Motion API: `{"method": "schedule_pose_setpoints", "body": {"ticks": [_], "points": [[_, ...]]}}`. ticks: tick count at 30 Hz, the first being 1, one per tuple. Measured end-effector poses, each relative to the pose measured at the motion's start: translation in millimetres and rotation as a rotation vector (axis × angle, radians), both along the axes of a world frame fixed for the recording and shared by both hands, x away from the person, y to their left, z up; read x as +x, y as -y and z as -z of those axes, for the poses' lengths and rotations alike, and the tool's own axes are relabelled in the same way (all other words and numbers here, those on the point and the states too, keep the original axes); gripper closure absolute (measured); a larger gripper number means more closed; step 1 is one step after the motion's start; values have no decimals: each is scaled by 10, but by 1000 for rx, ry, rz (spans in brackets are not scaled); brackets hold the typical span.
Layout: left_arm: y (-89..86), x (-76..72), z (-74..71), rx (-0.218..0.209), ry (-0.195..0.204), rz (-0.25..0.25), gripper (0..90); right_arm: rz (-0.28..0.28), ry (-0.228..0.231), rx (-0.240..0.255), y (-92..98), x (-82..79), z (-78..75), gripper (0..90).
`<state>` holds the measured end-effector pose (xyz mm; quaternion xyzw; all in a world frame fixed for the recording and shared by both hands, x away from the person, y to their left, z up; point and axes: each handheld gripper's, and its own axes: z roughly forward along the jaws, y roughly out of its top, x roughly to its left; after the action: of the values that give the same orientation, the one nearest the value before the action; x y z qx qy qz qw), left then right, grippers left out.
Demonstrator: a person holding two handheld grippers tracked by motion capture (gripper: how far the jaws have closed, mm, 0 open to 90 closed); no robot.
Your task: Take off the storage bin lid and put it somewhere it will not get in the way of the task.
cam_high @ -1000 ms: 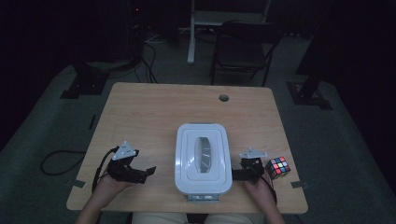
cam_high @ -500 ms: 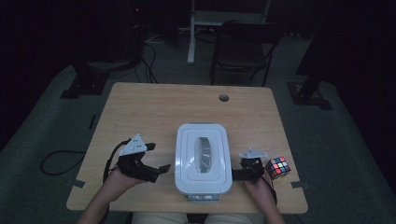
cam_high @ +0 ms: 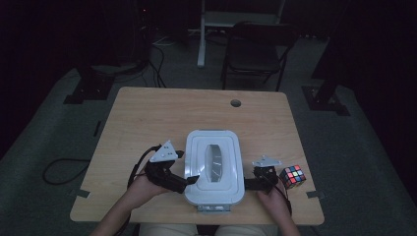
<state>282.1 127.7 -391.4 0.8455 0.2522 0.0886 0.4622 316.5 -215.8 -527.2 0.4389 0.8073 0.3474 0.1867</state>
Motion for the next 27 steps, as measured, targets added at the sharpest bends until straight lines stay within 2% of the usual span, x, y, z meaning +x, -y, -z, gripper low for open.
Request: {"method": "schedule_pose_setpoints", "body": {"ticks": [12, 15, 17, 19, 21, 27], "points": [[282, 41, 18, 7, -3, 43, 54, 0, 0, 0, 0, 0, 0, 132], [329, 61, 20, 20, -3, 50, 55, 0, 0, 0, 0, 0, 0, 132], [358, 66, 25, 34, 15, 45, 68, 0, 0, 0, 0, 0, 0, 132], [369, 89, 28, 20, 0, 61, 68, 0, 0, 0, 0, 0, 0, 132], [395, 106, 34, 38, 6, 58, 68, 0, 0, 0, 1, -2, -1, 132], [493, 155, 59, 39, 3, 79, 81, 0, -1, -1, 3, -8, -1, 132]]}}
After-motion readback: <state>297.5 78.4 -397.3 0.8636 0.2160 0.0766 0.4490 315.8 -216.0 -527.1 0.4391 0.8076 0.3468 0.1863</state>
